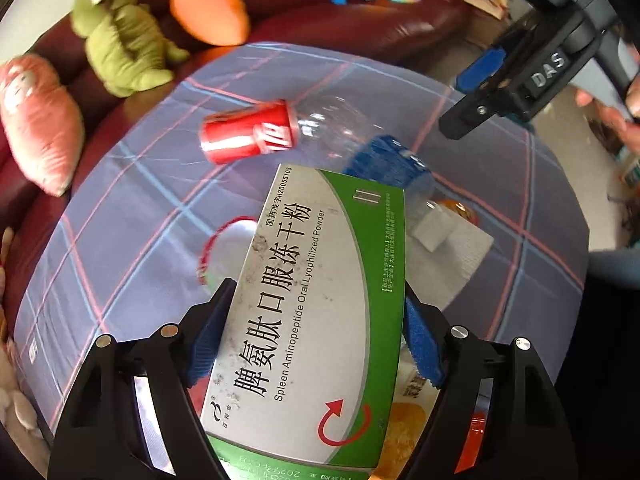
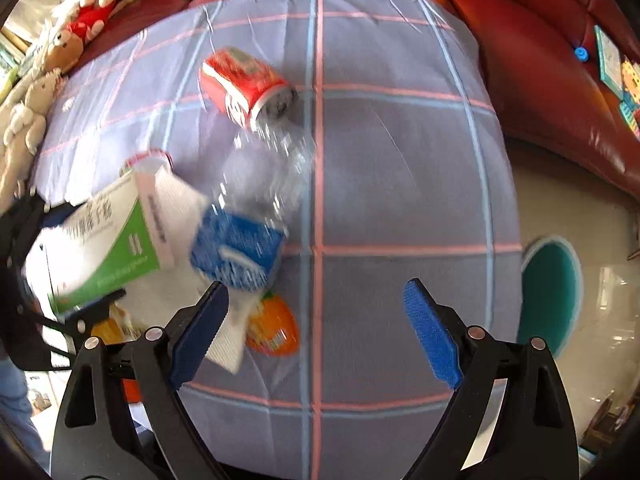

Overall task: Collect trash
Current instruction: 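Grasp the white-green text box with the left gripper while the right gripper grasps the water bottle, then lift the box and bottle and carry both toward the teal bucket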

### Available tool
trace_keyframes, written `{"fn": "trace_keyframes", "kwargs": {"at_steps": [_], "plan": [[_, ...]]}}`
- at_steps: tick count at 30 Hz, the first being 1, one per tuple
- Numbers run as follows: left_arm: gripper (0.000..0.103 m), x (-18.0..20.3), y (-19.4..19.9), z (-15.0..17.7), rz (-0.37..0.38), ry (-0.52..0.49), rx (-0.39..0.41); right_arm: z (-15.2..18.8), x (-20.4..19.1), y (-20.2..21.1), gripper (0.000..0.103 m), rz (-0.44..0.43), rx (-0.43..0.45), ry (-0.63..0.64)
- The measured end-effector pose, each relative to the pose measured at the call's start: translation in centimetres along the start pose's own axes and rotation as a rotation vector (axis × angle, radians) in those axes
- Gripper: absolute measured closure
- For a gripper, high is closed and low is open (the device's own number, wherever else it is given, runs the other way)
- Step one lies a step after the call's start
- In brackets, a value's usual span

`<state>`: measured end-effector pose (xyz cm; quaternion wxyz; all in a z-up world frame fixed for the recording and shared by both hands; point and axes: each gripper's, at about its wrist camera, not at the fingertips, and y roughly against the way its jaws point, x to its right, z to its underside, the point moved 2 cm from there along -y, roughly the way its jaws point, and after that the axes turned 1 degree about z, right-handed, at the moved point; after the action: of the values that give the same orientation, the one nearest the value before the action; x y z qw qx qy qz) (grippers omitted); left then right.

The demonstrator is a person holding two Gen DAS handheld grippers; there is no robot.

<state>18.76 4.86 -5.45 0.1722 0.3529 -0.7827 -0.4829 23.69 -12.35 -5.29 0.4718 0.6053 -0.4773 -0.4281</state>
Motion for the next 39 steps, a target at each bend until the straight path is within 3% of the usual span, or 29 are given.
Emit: {"fn": "trace_keyframes", "kwargs": {"at_steps": [7,14,15,16,17,27,39], "plan": [[0.024,-2.7,0.9,-0.1,-0.030,0.129,0.035,-3.2,-1.2,-3.0,0.018,-0.126,-0.040,-0.048],[0.024,-3.3,0.4,0.2,-0.045,0.169,0.033,-3.9,-2.2,-6.3,0.018,-0.186,-0.091,-0.047],[0.025,-3.3,0.3,0.2,-0.044,0.173,0.029,-3.9,-2.4,-6.7,0.019,-0.193,-0.097,-0.045],[0.026,-3.3,0.3,0.2,-0.043,0.177,0.025,-3.9,-2.5,-7.0,0.031,-0.208,-0.100,-0.047],[0.027,-3.3,0.1,0.1,-0.043,0.180,0.022,-3.9,-2.7,-7.1,0.035,-0.227,-0.099,-0.051],[0.028,-2.1,0.8,-0.7,-0.067,0.165,0.036,-2.9,-3.0,-4.1,0.036,-0.170,-0.032,0.019],[0.028,1.4,4.9,-2.8,-0.117,0.138,0.109,0.3,-0.2,2.3,0.037,-0.133,0.073,0.048]]}}
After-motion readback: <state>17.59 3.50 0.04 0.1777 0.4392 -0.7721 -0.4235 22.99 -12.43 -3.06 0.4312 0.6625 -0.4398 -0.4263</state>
